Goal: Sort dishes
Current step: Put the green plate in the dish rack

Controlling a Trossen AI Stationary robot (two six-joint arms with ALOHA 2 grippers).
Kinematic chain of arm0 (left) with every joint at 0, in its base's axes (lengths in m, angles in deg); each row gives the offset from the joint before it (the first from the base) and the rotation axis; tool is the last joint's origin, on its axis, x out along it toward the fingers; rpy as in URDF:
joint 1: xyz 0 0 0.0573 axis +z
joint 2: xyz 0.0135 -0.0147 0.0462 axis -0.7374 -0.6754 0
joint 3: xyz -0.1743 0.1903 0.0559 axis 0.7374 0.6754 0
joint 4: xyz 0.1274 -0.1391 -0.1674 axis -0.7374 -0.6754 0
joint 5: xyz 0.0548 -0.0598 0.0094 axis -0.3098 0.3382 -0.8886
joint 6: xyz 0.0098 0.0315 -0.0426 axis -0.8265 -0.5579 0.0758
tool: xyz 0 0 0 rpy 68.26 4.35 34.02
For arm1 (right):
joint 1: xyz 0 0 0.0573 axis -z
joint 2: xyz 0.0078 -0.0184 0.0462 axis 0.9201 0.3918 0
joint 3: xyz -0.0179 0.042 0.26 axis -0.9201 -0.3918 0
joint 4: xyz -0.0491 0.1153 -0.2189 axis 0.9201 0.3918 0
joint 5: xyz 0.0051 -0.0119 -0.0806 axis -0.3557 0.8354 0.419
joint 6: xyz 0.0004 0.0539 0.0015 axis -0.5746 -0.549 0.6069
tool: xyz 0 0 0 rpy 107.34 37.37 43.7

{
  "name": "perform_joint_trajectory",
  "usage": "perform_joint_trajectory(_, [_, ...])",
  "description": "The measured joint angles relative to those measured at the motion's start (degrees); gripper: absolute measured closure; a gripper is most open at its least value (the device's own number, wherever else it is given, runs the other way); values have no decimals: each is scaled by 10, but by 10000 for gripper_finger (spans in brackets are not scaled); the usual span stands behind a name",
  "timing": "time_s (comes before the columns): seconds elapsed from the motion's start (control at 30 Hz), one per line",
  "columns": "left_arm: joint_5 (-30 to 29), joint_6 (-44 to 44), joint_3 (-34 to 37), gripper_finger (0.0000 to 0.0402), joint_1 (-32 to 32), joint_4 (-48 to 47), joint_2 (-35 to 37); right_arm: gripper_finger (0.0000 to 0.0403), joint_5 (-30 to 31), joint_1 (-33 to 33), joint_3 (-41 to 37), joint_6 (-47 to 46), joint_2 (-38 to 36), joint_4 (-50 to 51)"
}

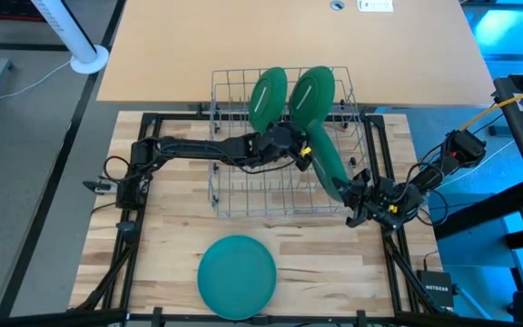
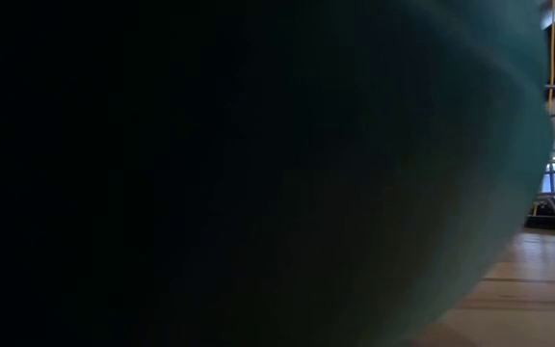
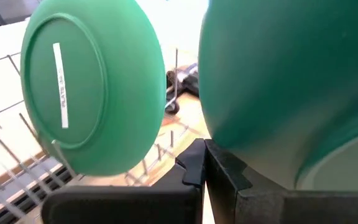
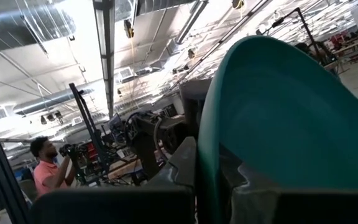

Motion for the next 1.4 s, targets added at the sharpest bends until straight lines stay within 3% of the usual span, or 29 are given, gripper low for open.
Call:
perform_joint_trajectory(0.2, [-42, -8, 0, 401, -13, -70, 38, 389, 0, 2, 0, 1, -3, 0])
perform_joint_trajectory(0.63, [-49, -84, -2, 401, -5, 1, 54, 389, 6, 42, 25, 29, -2, 0])
perform_joint_trajectory(1.07, [7, -99, -1, 401, 22, 21, 47, 389, 40, 41, 31, 61, -1, 2])
perform_joint_trajectory(1.4, [46, -112, -1, 401, 36, 51, 29, 389, 66, 41, 31, 36, 21, 1])
